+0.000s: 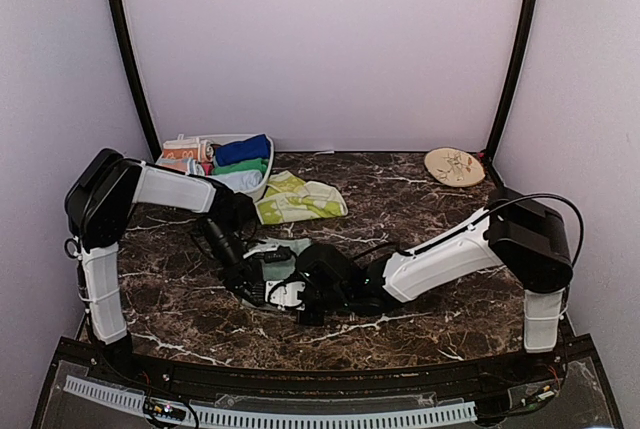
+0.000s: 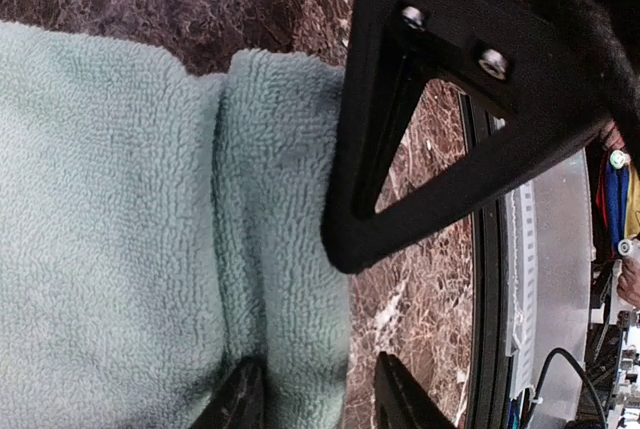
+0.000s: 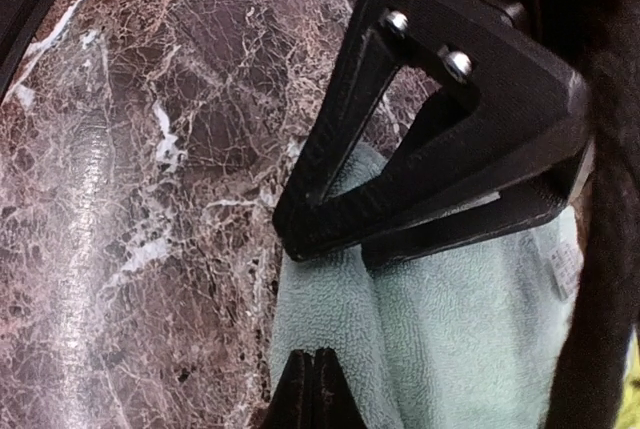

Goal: Roll the towels
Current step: Roll the towel at the center of the board.

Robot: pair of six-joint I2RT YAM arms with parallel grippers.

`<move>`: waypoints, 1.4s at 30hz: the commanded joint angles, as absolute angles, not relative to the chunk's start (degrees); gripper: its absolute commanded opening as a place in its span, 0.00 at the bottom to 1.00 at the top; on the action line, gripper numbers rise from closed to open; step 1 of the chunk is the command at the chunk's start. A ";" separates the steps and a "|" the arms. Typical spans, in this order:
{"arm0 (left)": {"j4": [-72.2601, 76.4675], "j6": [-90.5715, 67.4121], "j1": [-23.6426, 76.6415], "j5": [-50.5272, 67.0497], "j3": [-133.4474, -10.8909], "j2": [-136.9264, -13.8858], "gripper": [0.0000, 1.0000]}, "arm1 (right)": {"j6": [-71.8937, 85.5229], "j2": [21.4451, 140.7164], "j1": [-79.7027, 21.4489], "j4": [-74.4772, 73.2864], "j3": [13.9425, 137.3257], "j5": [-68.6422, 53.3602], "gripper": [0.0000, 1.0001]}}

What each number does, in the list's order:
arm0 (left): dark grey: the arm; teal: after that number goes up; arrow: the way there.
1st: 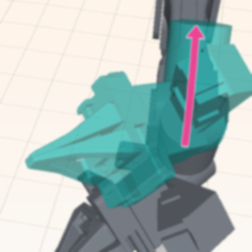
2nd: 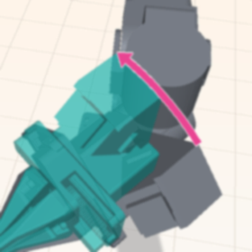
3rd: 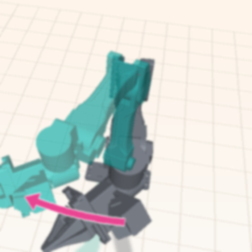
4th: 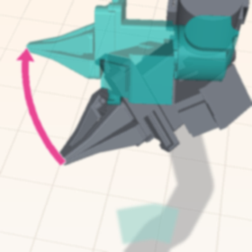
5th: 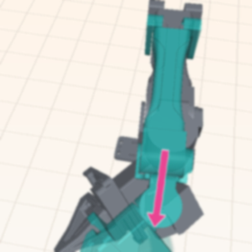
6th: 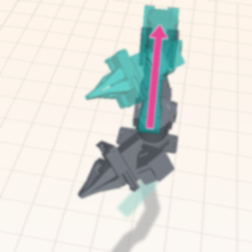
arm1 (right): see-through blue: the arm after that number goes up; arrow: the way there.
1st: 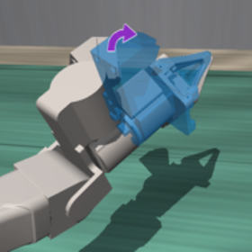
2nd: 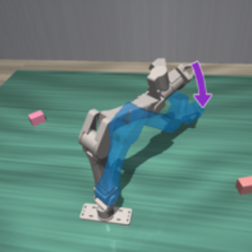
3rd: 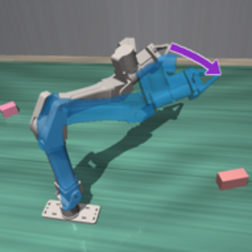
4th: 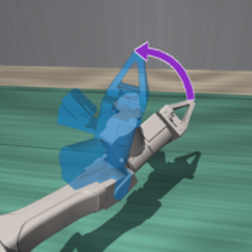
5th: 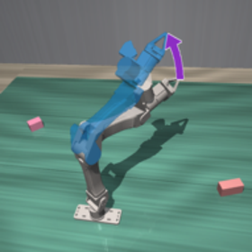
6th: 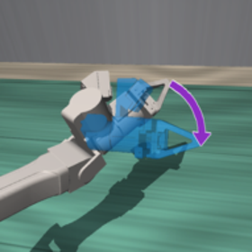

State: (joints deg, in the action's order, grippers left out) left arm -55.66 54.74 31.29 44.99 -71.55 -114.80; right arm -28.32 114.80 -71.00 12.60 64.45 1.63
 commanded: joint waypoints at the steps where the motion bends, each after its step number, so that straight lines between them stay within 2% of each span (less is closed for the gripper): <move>1: -49.52 52.45 29.67 41.20 -68.89 -111.68 0.41 | -17.13 114.98 -66.78 6.90 65.50 -6.45 0.00; 10: -39.87 51.06 26.53 42.92 -61.26 -99.05 0.42 | 0.55 124.86 -58.69 -6.12 79.49 -26.04 0.00; 15: -32.90 52.19 26.56 36.40 -57.48 -93.44 0.45 | 8.48 130.35 -55.73 -10.25 85.20 -35.97 0.00; 19: -33.24 54.80 26.57 37.71 -57.35 -89.23 0.45 | 17.68 133.19 -52.56 -7.47 86.68 -42.04 0.00; 25: -29.05 59.45 30.81 32.55 -48.80 -82.74 0.52 | 28.92 135.18 -49.54 -1.65 85.44 -47.32 0.00; 29: -21.07 58.77 37.29 23.20 -45.82 -84.01 0.53 | 30.63 135.97 -49.42 -2.36 86.66 -48.52 0.00; 33: -11.35 56.09 39.40 16.04 -46.44 -86.28 0.55 | 32.38 136.24 -49.42 -3.43 87.33 -49.09 0.00; 39: -4.88 56.74 40.69 11.95 -44.55 -88.56 0.54 | 35.96 135.77 -49.31 -3.53 86.54 -50.24 0.00; 42: -5.46 57.50 41.25 11.92 -43.15 -89.29 0.50 | 38.70 134.98 -49.31 -1.71 85.64 -50.76 0.00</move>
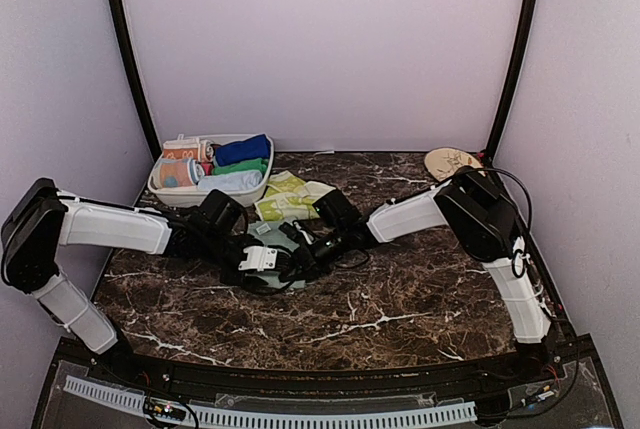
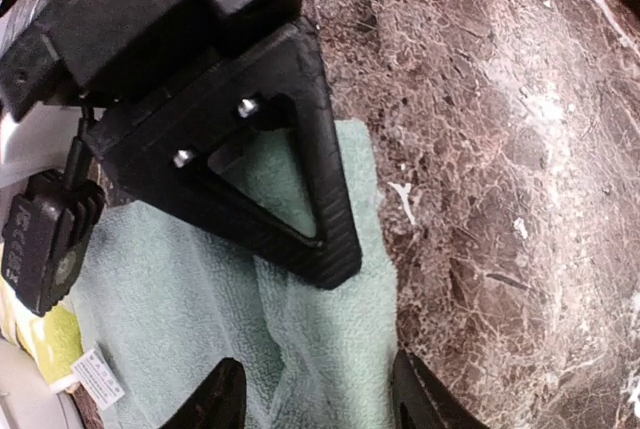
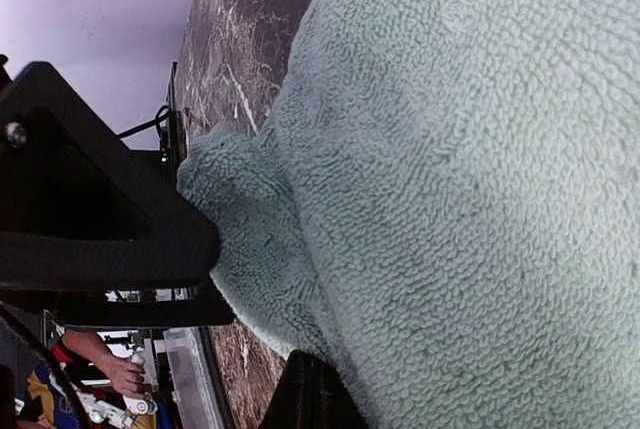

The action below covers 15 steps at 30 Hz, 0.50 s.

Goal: Roll the towels
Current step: Roll the towel at the center of the board.

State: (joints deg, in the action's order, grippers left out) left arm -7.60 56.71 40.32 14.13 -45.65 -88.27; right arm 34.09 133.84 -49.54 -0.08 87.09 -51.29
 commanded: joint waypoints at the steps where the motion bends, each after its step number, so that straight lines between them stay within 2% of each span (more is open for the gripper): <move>1: -5.90 57.56 41.33 12.03 -42.85 -89.55 0.49 | 39.11 134.87 -49.37 -1.58 85.80 -50.80 0.00; 4: -6.14 57.60 41.85 12.21 -41.54 -89.27 0.48 | 39.48 135.04 -49.32 -2.31 86.81 -50.97 0.00; 9: -0.64 57.65 43.70 9.95 -38.60 -86.86 0.53 | 39.64 135.44 -49.35 -3.48 87.41 -51.41 0.00; 15: 4.13 59.19 44.30 5.29 -37.79 -89.72 0.50 | 40.24 134.87 -49.31 -2.62 86.26 -52.05 0.00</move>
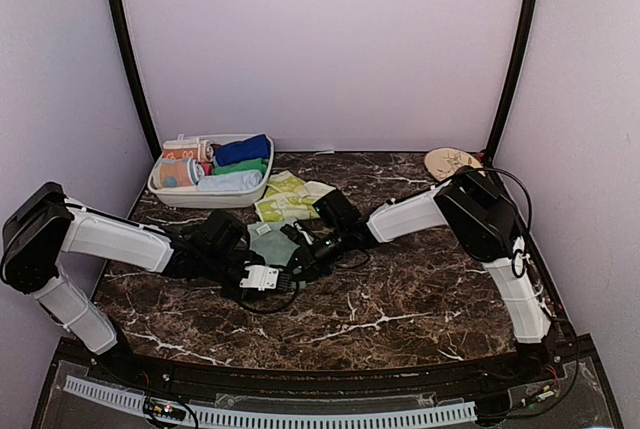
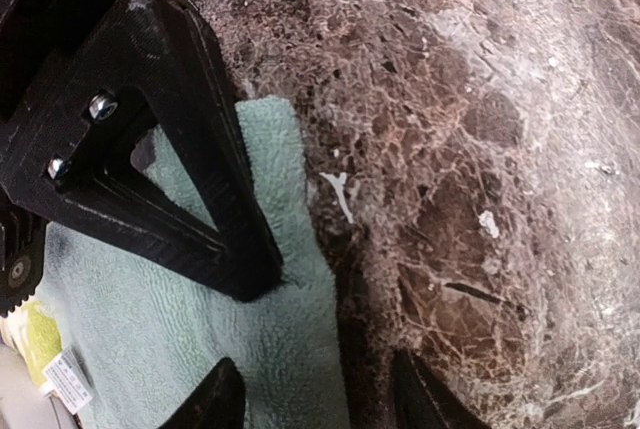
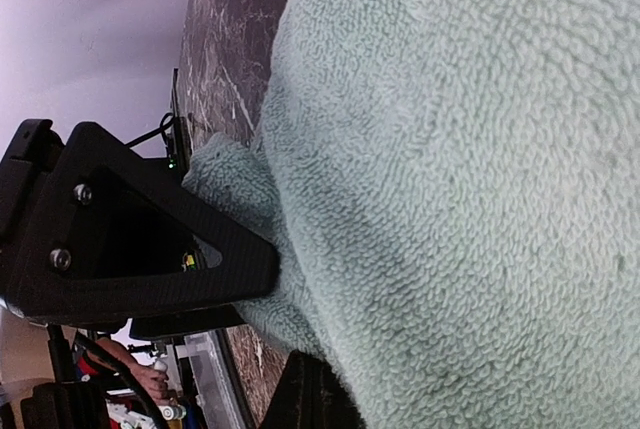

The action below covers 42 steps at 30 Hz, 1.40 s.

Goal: Roll the towels
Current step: Roll the towel at the center of the board.

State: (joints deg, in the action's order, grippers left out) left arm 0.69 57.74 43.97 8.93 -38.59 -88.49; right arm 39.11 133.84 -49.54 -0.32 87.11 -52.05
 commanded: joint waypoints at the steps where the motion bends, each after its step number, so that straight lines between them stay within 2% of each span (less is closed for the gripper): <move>1: 3.44 58.89 44.30 4.58 -38.41 -90.60 0.46 | 40.25 134.64 -49.31 -2.49 86.04 -52.10 0.00; 3: 2.24 57.88 44.15 3.50 -39.55 -91.99 0.36 | 40.21 134.21 -49.31 -2.55 85.64 -52.29 0.00; 7: -3.50 54.64 43.78 6.86 -42.02 -92.30 0.02 | 39.79 132.72 -49.33 -2.64 84.29 -52.56 0.00; 11: -16.89 47.33 41.86 19.15 -49.03 -93.41 0.00 | 36.72 127.67 -49.22 -1.82 80.19 -49.01 0.00; 12: -21.38 45.27 40.66 23.50 -51.16 -94.50 0.00 | 35.20 125.53 -49.22 -1.21 78.30 -46.79 0.05; 16: -33.75 40.75 35.67 39.84 -56.83 -99.92 0.00 | 27.42 114.39 -49.14 1.38 69.27 -33.61 0.34; 17: -35.47 40.61 34.25 41.69 -57.40 -100.63 0.00 | 25.42 112.24 -49.13 1.03 67.48 -30.13 0.38; 18: -36.83 40.32 33.23 44.55 -57.72 -101.93 0.00 | 23.21 109.98 -49.13 0.71 65.61 -26.85 0.51; 20: -39.22 40.59 32.52 47.46 -58.43 -103.88 0.00 | 18.24 105.08 -49.47 0.53 61.56 -19.02 0.97; 21: -40.49 40.60 32.32 48.34 -59.03 -105.01 0.00 | 15.23 102.22 -50.04 0.86 59.65 -14.01 1.00; 24: -43.90 41.05 31.26 50.47 -61.12 -108.38 0.00 | 10.04 93.27 -51.52 5.82 53.06 -1.28 1.00; 26: -45.76 41.47 30.30 52.15 -62.67 -110.29 0.00 | 17.39 88.84 -50.59 9.23 49.94 12.62 1.00; 27: -46.86 41.55 29.52 52.91 -63.48 -111.21 0.00 | 18.47 87.49 -49.54 11.66 47.88 13.00 1.00; 30: -49.87 42.12 27.53 54.84 -66.18 -114.64 0.00 | 6.78 85.72 -48.47 22.84 42.43 -1.28 1.00; 33: -51.34 42.41 25.52 56.98 -66.70 -116.67 0.00 | -14.26 86.92 -59.73 20.67 42.85 5.71 0.98; 35: -51.61 42.44 24.83 57.51 -66.84 -117.61 0.00 | -22.20 88.91 -63.94 20.77 42.66 7.40 0.96; 38: -52.66 42.59 23.78 59.15 -67.48 -119.20 0.00 | -32.06 91.65 -69.00 23.47 42.51 6.46 0.89; 42: -53.70 43.47 23.07 59.63 -67.76 -120.07 0.00 | -41.45 99.29 -73.30 23.59 47.63 7.38 0.74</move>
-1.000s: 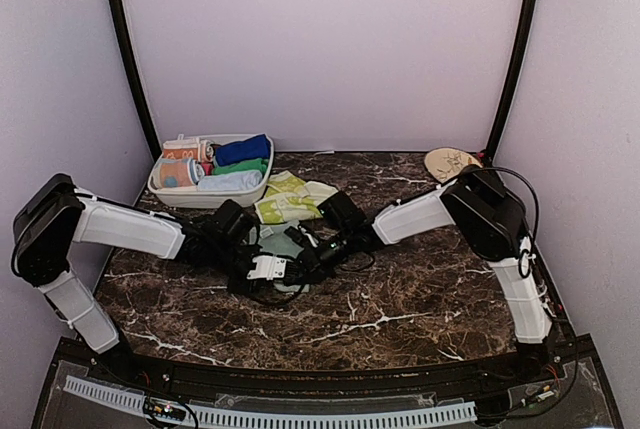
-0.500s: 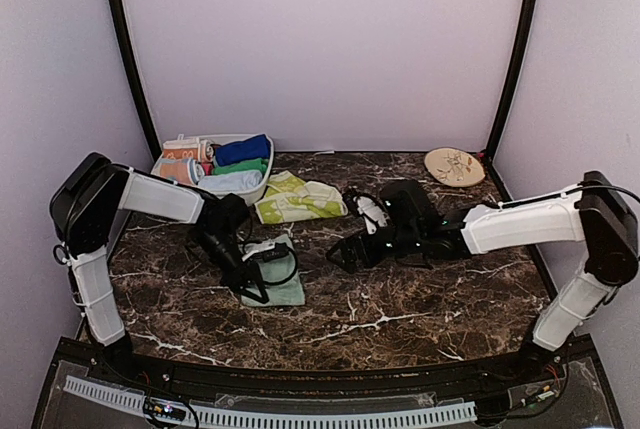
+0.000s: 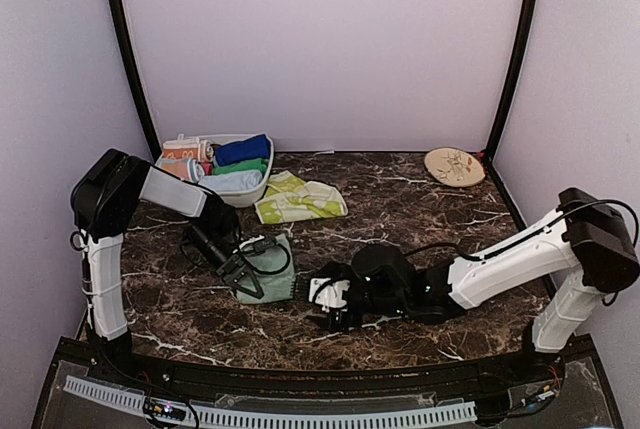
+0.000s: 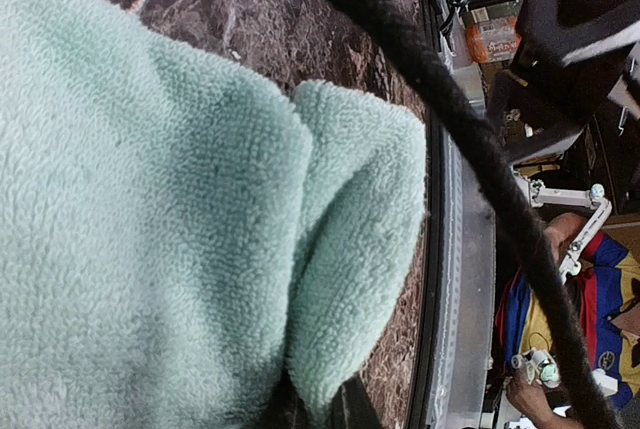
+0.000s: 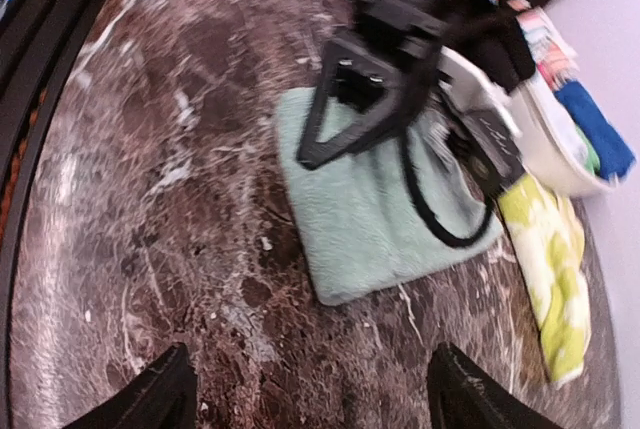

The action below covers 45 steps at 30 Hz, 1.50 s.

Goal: Roll the towels
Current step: Roll the towel at the center of the board.

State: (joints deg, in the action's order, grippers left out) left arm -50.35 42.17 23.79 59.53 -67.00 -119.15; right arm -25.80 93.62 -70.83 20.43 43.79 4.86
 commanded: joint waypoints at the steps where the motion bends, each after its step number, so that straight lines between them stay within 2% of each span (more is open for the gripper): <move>1: -53.78 43.56 22.88 59.51 -67.76 -120.20 0.00 | -43.85 101.25 -74.09 24.03 49.02 8.08 0.71; 12: -55.54 45.47 22.21 59.43 -68.75 -121.24 0.01 | -56.65 117.25 -74.33 33.30 57.83 12.35 0.51; 19: -57.94 48.87 22.18 59.99 -68.86 -121.82 0.06 | -54.11 122.28 -71.53 31.94 62.01 11.23 0.46; 21: -58.76 50.41 22.12 59.93 -68.82 -121.81 0.11 | -52.56 123.11 -70.76 29.05 63.57 10.22 0.42; 25: -59.54 52.25 21.66 61.19 -69.11 -121.08 0.25 | -48.46 123.97 -69.40 21.32 66.48 6.81 0.22; 29: -54.25 51.19 21.45 59.93 -65.62 -116.56 0.39 | -42.45 125.01 -68.07 11.46 71.16 2.45 0.11; 31: -50.21 48.78 20.95 57.85 -63.70 -112.98 0.51 | -39.87 125.94 -67.50 7.21 73.52 0.03 0.06; 34: -43.99 46.82 18.24 55.54 -59.71 -106.34 0.54 | -36.64 127.08 -66.82 1.80 76.68 -3.39 0.01; 35: -42.20 46.37 17.44 54.27 -58.18 -103.93 0.75 | -35.99 127.35 -66.72 0.58 77.17 -4.46 0.00; 36: -40.99 46.17 16.68 53.03 -57.04 -101.87 0.84 | -35.41 127.50 -66.56 -0.40 77.55 -5.35 0.00; 45: -35.43 50.56 5.47 49.78 -47.78 -84.70 0.84 | -25.34 130.27 -66.17 -15.93 86.84 -14.58 0.00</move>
